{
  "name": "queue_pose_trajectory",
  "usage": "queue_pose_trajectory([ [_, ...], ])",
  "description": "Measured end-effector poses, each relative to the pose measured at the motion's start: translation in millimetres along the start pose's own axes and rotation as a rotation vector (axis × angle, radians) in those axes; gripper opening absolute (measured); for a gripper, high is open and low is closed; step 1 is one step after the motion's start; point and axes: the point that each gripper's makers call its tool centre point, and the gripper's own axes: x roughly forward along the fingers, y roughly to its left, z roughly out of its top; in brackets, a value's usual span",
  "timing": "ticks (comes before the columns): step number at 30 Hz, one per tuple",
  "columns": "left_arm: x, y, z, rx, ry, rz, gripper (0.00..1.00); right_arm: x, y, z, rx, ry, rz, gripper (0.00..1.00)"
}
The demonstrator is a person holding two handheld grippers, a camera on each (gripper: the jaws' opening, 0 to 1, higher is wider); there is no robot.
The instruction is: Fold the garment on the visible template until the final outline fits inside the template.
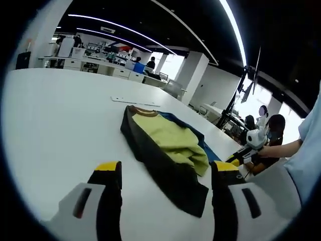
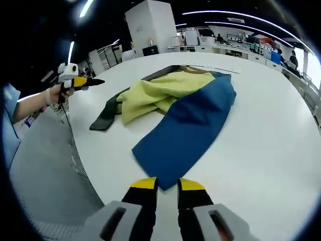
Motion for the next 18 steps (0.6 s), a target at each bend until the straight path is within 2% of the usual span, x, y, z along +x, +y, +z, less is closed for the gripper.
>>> queue_pose_trajectory([
  [4, -0.6, -3.0, -2.0, -0.008, -0.005, -0.004, 0.70, -0.1, -4.0, -1.2, -0.053, 0.018, -0.032, 0.07],
  [7, -0.5, -2.7, -4.4, -0.010, 0.004, 0.001, 0.69, 0.3, -4.7, -2.7, -0.184, 0.047, -0.060, 0.06],
  [8, -0.5, -1.8, -4.9, -0.013, 0.006, 0.005, 0.69, 0.8, -3.7, -2.0, -0.201, 0.046, -0.059, 0.06],
  [10, -0.3, -1.7, -5.4, -0.016, 0.008, 0.001, 0.69, 1.1, -2.6, -1.8, -0.164, 0.043, -0.058, 0.05],
  [13, -0.1, -1.9, -5.8, -0.014, 0.014, 0.001, 0.68, 1.0, -0.6, -2.7, -0.162, 0.035, -0.050, 0.00],
  [18, 1.1, -2.6, -6.5, -0.016, 0.025, -0.004, 0.67, 0.4, -7.4, -1.3, -0.110, 0.035, -0.059, 0.00],
])
